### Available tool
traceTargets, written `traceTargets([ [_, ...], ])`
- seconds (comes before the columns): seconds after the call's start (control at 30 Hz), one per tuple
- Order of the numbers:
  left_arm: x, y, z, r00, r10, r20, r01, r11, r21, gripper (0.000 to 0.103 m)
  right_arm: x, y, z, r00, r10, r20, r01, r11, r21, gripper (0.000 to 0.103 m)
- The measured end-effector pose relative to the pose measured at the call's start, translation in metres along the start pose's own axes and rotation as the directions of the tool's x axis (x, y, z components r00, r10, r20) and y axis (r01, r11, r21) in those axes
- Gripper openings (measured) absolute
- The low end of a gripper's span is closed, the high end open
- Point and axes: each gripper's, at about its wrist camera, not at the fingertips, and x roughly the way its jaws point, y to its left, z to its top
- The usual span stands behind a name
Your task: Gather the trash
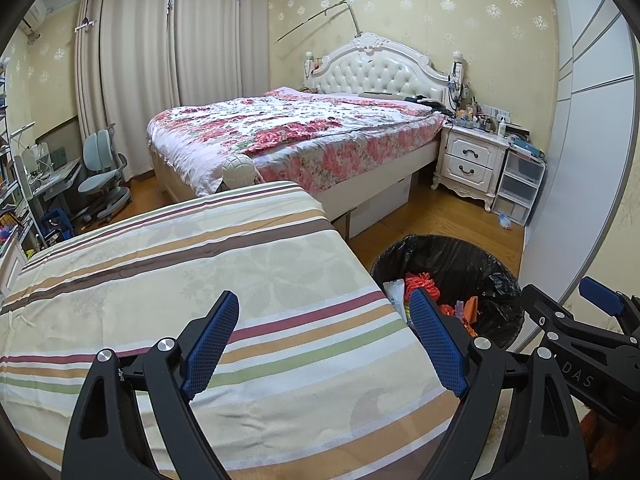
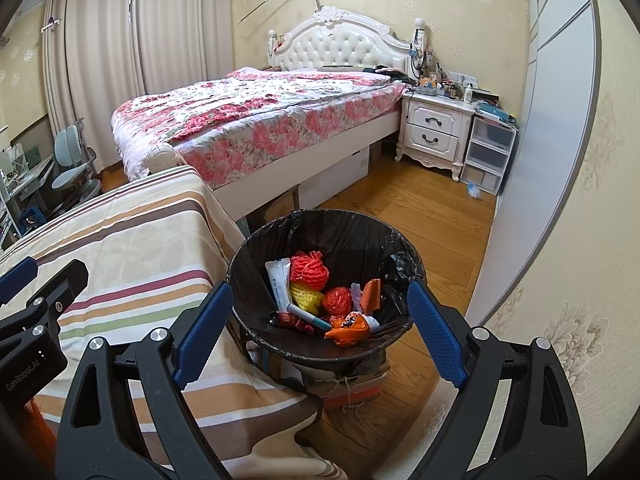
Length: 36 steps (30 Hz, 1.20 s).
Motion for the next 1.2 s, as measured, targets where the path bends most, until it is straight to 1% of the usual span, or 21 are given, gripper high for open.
traceTargets([
  [1.2, -0.0055, -0.0033, -0.0059, 1.000, -0.008, -0.006, 0.008, 1.000, -0.002, 0.084, 0.0003, 0.0008, -0.0003, 1.000, -0.001, 0.000, 0.001, 1.000, -0.002, 0.087],
])
